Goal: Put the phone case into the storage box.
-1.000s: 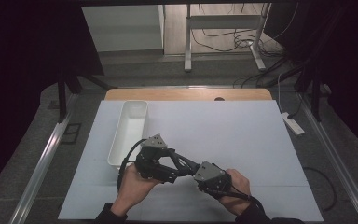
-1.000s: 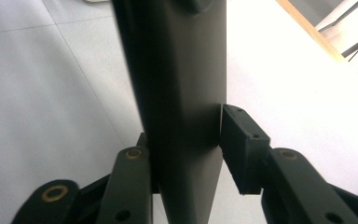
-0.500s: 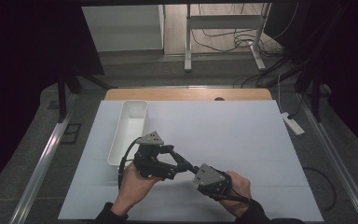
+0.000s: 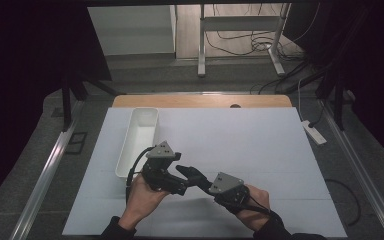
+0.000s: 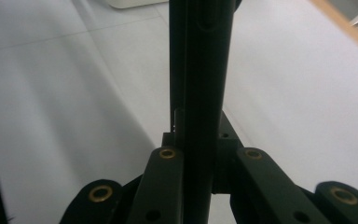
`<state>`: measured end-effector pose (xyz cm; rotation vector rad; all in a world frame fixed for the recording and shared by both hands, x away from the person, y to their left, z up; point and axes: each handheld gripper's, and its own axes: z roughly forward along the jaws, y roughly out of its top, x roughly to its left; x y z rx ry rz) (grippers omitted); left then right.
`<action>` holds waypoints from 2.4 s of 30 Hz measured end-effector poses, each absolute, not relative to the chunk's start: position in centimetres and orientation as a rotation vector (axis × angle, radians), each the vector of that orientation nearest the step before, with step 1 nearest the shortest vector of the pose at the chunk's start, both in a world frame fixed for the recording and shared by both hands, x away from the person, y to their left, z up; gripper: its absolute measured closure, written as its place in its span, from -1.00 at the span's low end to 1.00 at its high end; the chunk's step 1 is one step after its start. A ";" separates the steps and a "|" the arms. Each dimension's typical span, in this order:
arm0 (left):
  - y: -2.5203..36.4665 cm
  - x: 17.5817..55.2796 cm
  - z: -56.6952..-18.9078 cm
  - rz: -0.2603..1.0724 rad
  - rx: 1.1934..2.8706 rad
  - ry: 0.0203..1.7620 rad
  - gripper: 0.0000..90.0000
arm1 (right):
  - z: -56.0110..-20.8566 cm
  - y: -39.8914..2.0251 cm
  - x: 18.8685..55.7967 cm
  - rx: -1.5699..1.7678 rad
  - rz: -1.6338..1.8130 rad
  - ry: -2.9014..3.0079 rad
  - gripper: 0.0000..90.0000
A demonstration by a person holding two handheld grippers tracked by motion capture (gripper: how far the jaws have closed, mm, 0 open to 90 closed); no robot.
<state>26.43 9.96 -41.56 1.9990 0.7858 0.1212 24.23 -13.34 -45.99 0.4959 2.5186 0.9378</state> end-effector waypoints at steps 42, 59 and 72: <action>12.3 25.9 -43.2 0.153 1.977 0.653 -0.52 | -45.6 -16.6 25.7 0.611 1.308 2.738 0.89; 12.7 25.9 -43.1 0.030 1.930 0.586 0.47 | -45.5 -16.5 25.7 0.596 1.371 2.758 0.89; 12.9 26.1 -43.1 -0.027 1.901 0.573 0.78 | -45.6 -16.5 25.7 0.592 1.369 2.752 0.89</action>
